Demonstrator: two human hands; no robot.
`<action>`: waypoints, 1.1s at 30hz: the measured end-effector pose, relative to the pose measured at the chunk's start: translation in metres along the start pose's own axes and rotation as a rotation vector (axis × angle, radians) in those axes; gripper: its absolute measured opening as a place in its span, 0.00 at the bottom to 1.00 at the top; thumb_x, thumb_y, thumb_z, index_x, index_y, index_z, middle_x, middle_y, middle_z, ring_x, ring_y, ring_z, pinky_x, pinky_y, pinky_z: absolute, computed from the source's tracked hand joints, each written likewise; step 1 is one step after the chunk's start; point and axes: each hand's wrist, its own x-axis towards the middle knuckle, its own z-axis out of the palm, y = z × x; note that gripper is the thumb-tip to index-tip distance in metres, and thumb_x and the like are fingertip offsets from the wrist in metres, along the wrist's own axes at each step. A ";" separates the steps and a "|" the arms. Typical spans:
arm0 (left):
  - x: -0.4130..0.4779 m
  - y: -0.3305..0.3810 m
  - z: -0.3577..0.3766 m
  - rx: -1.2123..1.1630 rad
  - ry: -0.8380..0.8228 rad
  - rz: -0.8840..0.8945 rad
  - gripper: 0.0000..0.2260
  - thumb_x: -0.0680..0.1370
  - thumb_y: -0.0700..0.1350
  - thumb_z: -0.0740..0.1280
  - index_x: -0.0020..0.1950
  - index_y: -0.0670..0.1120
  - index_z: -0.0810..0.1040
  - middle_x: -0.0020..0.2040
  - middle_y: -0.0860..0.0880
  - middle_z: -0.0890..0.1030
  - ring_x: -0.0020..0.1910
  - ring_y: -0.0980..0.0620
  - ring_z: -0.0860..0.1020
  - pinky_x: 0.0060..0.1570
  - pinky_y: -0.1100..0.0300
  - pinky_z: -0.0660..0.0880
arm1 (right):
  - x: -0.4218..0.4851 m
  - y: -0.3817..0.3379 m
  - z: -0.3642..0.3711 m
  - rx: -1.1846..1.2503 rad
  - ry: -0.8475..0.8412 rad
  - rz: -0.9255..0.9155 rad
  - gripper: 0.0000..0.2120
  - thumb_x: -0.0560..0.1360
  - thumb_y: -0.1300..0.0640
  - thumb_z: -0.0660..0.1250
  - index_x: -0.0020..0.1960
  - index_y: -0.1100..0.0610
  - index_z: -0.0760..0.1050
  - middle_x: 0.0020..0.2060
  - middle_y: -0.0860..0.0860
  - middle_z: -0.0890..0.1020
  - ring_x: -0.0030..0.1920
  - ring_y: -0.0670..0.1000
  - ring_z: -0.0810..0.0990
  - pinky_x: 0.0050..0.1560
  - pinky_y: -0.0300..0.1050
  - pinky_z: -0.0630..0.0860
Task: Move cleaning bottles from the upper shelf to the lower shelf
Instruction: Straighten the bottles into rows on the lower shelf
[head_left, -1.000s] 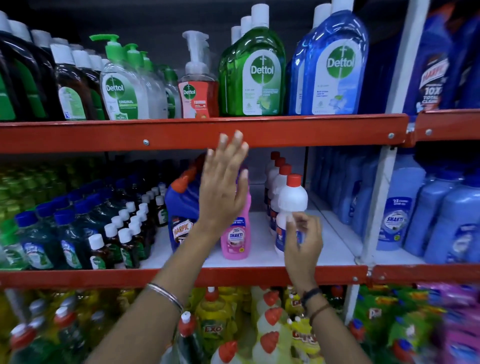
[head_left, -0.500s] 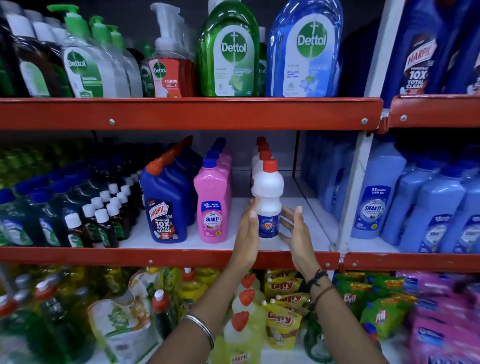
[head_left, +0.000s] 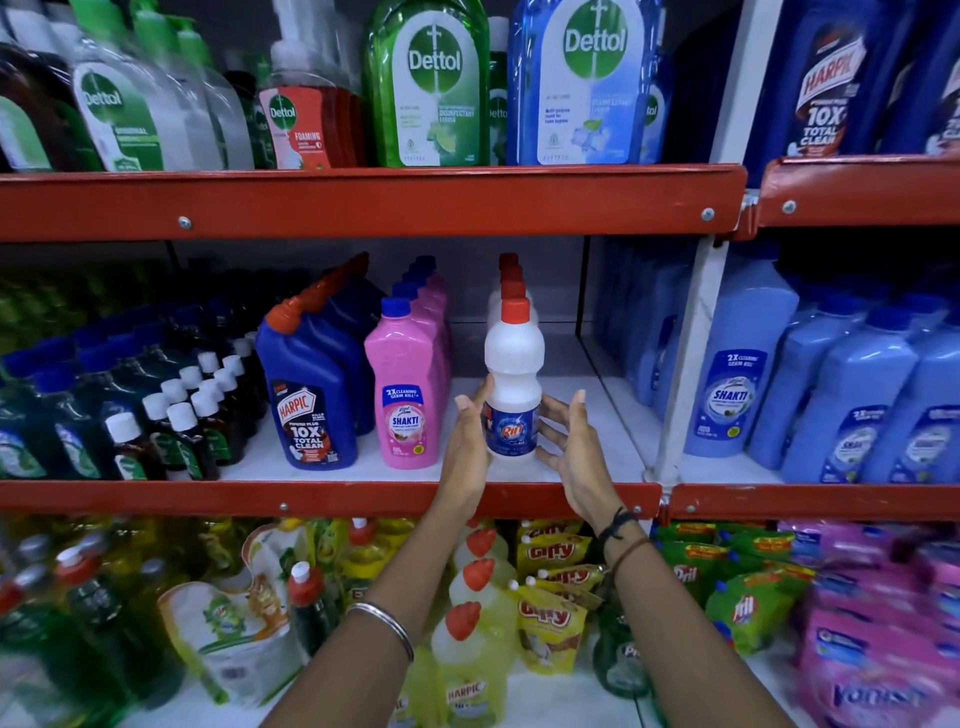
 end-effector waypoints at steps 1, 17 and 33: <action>0.000 -0.001 0.000 -0.002 -0.003 -0.002 0.17 0.80 0.60 0.39 0.63 0.70 0.62 0.66 0.62 0.65 0.64 0.60 0.64 0.60 0.56 0.65 | 0.000 0.001 0.000 0.005 -0.005 -0.002 0.25 0.77 0.37 0.46 0.60 0.49 0.73 0.61 0.52 0.75 0.63 0.53 0.72 0.62 0.53 0.69; -0.030 -0.019 -0.070 0.120 0.547 0.474 0.17 0.80 0.59 0.49 0.66 0.63 0.69 0.71 0.54 0.67 0.72 0.58 0.65 0.65 0.74 0.63 | -0.057 0.025 0.071 -0.065 0.123 -0.350 0.17 0.78 0.46 0.53 0.56 0.53 0.76 0.53 0.49 0.79 0.54 0.39 0.76 0.50 0.25 0.69; -0.004 0.002 -0.114 0.079 0.072 0.194 0.44 0.63 0.82 0.47 0.76 0.63 0.53 0.78 0.52 0.58 0.75 0.53 0.63 0.73 0.44 0.65 | -0.021 0.020 0.130 -0.041 -0.111 -0.094 0.20 0.80 0.42 0.43 0.66 0.43 0.65 0.54 0.41 0.75 0.51 0.37 0.76 0.38 0.25 0.73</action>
